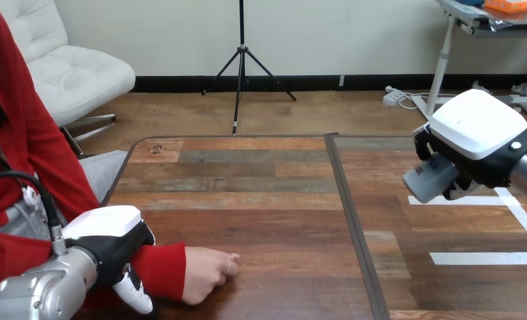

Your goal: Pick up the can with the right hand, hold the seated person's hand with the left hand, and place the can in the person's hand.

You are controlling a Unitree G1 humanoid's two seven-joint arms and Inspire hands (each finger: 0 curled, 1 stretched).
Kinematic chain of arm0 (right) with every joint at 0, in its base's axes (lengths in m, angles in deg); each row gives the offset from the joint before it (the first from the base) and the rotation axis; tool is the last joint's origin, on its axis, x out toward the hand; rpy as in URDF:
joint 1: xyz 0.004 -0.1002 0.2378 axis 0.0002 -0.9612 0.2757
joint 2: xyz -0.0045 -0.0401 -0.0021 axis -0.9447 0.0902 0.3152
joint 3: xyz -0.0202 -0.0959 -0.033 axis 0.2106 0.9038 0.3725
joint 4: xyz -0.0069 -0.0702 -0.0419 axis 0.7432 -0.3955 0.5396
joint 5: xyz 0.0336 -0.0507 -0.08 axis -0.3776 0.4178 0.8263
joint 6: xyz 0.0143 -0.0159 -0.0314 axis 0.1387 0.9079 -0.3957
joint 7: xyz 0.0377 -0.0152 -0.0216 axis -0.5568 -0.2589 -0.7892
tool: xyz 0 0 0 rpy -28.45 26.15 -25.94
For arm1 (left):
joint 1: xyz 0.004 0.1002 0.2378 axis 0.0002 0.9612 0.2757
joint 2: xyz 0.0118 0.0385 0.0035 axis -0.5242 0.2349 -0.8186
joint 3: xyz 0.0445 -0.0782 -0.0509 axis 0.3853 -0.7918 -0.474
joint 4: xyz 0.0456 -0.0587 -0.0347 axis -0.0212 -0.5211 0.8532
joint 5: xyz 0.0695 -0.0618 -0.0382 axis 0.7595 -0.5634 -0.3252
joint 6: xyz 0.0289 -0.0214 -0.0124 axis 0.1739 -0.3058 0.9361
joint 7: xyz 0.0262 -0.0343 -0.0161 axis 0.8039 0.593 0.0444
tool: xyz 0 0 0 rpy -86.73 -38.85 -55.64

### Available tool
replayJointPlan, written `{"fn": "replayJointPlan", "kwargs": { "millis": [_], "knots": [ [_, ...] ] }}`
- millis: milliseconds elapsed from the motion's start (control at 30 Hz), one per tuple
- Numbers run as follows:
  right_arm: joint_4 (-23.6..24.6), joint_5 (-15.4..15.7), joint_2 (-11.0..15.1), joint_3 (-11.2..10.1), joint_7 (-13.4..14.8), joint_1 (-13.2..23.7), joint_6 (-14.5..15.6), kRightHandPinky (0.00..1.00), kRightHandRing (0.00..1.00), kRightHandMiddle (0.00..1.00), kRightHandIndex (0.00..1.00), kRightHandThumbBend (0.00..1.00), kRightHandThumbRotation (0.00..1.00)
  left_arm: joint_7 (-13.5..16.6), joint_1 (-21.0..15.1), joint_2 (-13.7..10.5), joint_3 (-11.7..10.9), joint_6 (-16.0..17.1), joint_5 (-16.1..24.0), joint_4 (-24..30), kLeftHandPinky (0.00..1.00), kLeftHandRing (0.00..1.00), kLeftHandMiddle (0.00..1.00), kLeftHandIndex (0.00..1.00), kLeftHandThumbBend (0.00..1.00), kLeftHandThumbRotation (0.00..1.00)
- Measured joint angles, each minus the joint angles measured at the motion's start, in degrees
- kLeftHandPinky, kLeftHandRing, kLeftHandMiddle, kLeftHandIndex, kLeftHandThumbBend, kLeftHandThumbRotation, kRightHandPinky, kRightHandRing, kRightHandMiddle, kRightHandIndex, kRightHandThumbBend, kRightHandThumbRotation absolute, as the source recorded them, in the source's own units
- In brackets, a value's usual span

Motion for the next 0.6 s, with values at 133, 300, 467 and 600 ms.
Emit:
{"fn": "replayJointPlan", "kwargs": {
  "millis": [133,300,467,600],
  "knots": [
    [0.02,0.00,0.00,0.00,0.00,0.00,0.00,0.39,0.47,0.50,0.46,0.73,0.00,0.72,0.11,0.01,0.00,-0.01,-0.73,-0.04,0.19,0.26,0.38,0.47,0.69,0.00],
    [0.04,-0.03,0.00,0.00,-0.23,0.00,0.00,0.39,0.47,0.51,0.46,0.73,0.00,2.04,0.39,0.06,0.00,0.00,-1.58,-0.04,0.18,0.25,0.37,0.46,0.69,0.00],
    [0.04,-0.03,0.00,0.00,-0.40,0.00,0.00,0.39,0.47,0.50,0.46,0.73,0.00,3.24,0.65,0.07,-0.01,0.02,-2.30,-0.04,0.18,0.26,0.37,0.45,0.69,0.00],
    [0.05,-0.03,0.00,0.00,-0.40,0.00,0.00,0.39,0.47,0.51,0.47,0.72,0.00,4.41,0.99,0.08,-0.02,0.21,-2.56,-0.03,0.19,0.26,0.37,0.44,0.70,0.00]
  ]
}}
